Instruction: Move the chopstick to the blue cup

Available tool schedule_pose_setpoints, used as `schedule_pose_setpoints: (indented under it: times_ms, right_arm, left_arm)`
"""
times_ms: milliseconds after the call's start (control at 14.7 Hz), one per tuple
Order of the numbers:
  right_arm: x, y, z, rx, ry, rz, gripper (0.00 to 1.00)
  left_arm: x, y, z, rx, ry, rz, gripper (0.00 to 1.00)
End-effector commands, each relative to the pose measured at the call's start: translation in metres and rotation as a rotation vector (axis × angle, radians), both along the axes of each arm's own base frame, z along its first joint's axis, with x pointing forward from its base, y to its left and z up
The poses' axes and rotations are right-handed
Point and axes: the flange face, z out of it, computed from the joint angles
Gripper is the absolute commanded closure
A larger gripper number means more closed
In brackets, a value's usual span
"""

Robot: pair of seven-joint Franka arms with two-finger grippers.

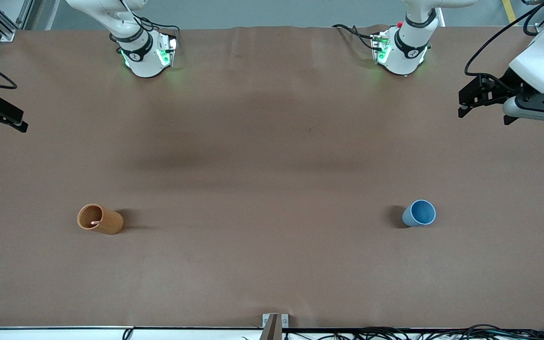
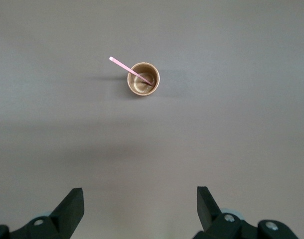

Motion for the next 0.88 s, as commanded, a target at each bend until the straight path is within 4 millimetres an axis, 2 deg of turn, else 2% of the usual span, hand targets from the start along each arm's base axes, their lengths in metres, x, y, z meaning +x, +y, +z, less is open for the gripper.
schedule_pose_setpoints:
  times_ms: [0,340,475,543,611,679,815]
  right_arm:
    - [-0.002,-0.002,0.000,0.015,0.004,0.007,0.00]
    - [-0.002,-0.001,0.000,0.015,0.005,0.007,0.00]
    - [-0.001,0.000,0.000,0.015,0.002,0.012,0.00]
    - [0.000,0.001,-0.001,0.015,0.002,0.014,0.00]
    - [0.000,0.004,-0.002,0.015,0.004,0.020,0.00]
    - [0.002,0.008,-0.002,0.015,-0.001,0.024,0.00]
    - [0.005,0.017,-0.007,0.015,0.004,0.040,0.00]
  left_arm:
    - [0.001,0.000,0.005,0.012,0.006,-0.018,0.00]
    - [0.002,0.000,0.004,0.015,0.005,-0.010,0.00]
    - [0.010,0.002,-0.002,0.005,-0.004,0.001,0.00]
    - [0.021,0.009,-0.014,0.002,-0.003,0.009,0.00]
    - [0.038,0.034,-0.030,-0.024,0.008,0.057,0.00]
    - [0.052,0.046,-0.053,-0.056,0.026,0.085,0.00]
    - [0.079,0.053,-0.099,-0.056,0.052,0.078,0.00]
